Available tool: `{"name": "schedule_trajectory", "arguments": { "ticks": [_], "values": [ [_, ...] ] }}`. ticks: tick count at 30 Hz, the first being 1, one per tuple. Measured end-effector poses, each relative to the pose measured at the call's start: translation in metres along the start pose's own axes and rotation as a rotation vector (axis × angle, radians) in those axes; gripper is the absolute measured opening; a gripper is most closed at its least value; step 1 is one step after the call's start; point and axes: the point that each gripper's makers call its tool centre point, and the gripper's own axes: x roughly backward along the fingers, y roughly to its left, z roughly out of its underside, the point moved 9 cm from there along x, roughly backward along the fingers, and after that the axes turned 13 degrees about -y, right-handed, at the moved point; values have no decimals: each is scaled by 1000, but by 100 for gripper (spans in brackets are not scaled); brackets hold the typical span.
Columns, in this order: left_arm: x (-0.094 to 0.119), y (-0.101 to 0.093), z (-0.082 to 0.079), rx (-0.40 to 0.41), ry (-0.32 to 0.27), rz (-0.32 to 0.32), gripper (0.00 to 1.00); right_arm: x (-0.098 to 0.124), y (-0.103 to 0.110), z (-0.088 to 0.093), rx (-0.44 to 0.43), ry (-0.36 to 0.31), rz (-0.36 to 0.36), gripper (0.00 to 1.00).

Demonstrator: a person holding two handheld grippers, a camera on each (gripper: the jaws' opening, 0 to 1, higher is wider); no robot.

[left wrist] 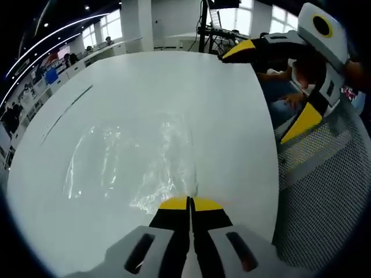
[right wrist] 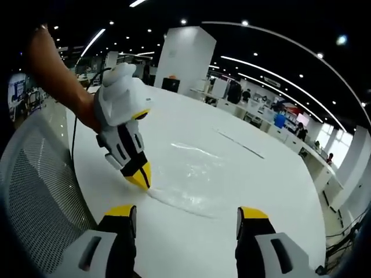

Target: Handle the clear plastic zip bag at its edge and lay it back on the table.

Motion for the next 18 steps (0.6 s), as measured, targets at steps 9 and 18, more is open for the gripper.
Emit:
{"name": "schedule_trajectory", "arguments": {
  "ticks": [9, 18],
  "values": [
    [16, -3, 0, -21, -15, 24, 0, -11, 10, -6, 70, 12, -84, 64],
    [43, -7, -9, 2, -34, 52, 0, -18, 15, -10, 104, 15, -134, 53]
  ]
}}
